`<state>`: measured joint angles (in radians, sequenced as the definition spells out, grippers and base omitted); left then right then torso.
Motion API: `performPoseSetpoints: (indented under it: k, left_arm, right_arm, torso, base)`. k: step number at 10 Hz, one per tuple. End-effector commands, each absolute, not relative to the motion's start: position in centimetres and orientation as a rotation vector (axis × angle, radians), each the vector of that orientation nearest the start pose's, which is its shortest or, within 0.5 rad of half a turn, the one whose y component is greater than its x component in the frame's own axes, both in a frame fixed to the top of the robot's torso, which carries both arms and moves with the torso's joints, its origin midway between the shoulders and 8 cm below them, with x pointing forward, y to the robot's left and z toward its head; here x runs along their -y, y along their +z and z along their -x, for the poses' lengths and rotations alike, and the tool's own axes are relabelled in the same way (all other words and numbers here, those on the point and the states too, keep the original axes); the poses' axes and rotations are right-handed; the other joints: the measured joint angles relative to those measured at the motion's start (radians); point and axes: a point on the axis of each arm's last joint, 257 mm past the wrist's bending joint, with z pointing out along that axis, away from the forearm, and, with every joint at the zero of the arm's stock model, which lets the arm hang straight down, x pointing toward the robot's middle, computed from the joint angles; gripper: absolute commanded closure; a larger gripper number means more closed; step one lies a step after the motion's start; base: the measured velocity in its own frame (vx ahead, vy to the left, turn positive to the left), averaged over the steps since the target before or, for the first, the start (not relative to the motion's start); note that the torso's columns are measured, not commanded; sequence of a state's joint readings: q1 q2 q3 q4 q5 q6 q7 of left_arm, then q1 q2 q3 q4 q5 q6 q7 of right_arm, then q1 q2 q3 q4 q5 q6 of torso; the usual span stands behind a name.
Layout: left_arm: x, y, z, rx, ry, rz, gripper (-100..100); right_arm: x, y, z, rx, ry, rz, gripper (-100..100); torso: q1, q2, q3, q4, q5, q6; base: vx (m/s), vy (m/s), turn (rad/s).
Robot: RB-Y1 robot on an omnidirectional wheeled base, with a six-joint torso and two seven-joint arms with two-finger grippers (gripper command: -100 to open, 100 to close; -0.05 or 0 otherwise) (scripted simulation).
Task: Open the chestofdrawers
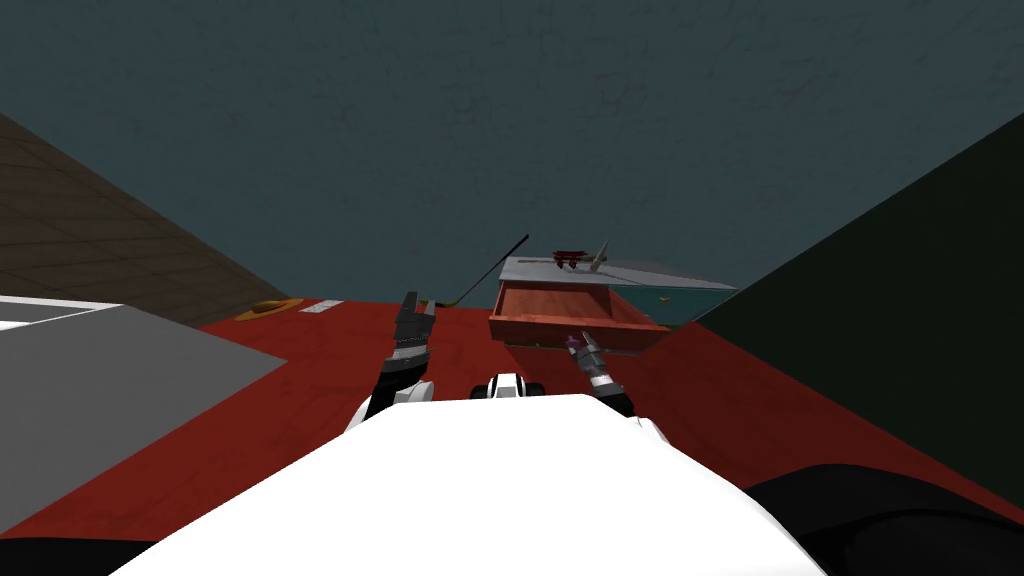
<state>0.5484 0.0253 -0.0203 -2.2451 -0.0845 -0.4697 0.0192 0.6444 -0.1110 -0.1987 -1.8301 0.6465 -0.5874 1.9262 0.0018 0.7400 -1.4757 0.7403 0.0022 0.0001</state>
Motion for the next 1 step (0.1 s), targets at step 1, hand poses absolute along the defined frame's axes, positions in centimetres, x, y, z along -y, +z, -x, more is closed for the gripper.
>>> performPoseSetpoints:
  k: [1]
  left_arm:
    - [-26.89, -1.47, -35.35, -0.754, -1.245, 0.684, 0]
  right_arm:
    - [32.78, -24.73, -33.19, -1.260, -0.928, 0.946, 0]
  torso:
    - [-0.001, -0.001, 0.000, -0.001, -0.001, 0.000]
  base:
    - [0.000, 0.000, 0.000]
